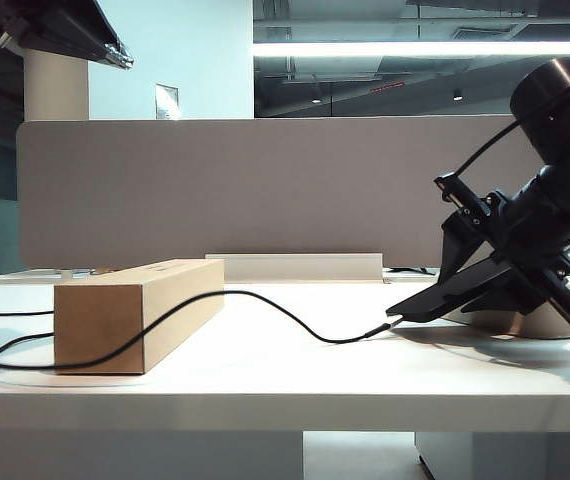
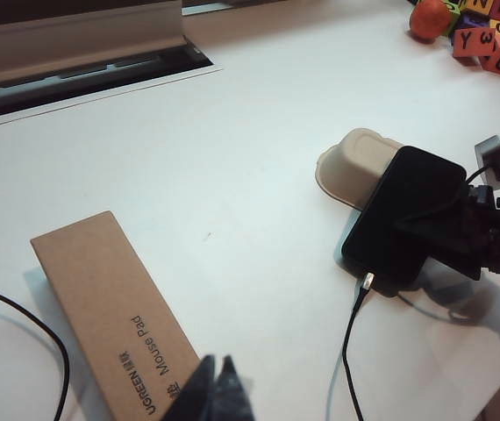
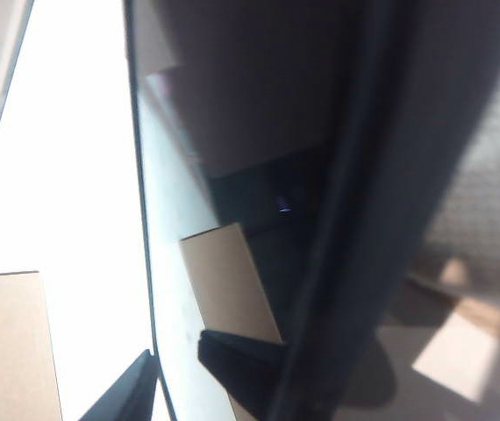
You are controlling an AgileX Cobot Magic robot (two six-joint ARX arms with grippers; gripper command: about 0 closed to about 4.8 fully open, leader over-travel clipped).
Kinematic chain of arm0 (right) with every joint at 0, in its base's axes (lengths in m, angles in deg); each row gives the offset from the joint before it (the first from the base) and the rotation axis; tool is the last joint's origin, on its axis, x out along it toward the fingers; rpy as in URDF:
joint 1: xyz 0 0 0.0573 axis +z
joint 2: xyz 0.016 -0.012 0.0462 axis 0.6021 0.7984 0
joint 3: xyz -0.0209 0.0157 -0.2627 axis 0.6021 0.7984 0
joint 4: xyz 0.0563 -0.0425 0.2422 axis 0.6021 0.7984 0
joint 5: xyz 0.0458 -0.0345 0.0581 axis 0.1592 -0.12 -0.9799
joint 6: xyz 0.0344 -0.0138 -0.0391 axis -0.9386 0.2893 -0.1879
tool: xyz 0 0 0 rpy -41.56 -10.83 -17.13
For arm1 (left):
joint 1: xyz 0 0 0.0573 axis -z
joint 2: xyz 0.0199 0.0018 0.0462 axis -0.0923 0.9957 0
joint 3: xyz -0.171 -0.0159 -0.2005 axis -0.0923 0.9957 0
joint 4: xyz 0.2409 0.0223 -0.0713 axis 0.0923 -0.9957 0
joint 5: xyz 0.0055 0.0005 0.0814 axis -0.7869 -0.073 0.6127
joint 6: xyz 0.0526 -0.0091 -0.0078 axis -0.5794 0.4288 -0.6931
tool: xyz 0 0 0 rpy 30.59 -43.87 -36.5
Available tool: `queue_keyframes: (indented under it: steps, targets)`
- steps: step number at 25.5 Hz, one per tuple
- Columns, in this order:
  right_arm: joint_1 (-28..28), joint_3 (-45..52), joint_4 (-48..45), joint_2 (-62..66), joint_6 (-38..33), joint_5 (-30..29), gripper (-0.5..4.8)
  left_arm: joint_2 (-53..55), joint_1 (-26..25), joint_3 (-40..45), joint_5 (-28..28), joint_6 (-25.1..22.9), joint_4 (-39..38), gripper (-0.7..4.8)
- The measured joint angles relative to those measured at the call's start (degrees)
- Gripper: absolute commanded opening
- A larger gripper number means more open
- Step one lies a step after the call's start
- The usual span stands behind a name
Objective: Pick up the charging cable and the phone, plug the charging cable into the charging port on the phone, and finally place them back on the table.
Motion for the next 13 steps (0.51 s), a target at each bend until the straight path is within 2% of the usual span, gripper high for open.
queue_keyframes:
  steps: [2,7,13]
  targets:
    - [0.0,0.0,0.1,0.0,0.0,0.0,2.06,-0.2,0.0,0.0,0.0,0.0,0.0,-0.06]
    - [0.0,0.0,2.3,-0.4,0.0,0.0,3.12,-1.4,0.0,0.0,0.0,0.0,0.0,-0.06]
    - [-2.3,0.0,8.9,-2.4,0.3,-1.2,3.30,-2.5,0.0,0.0,0.0,0.0,0.0,-0.06]
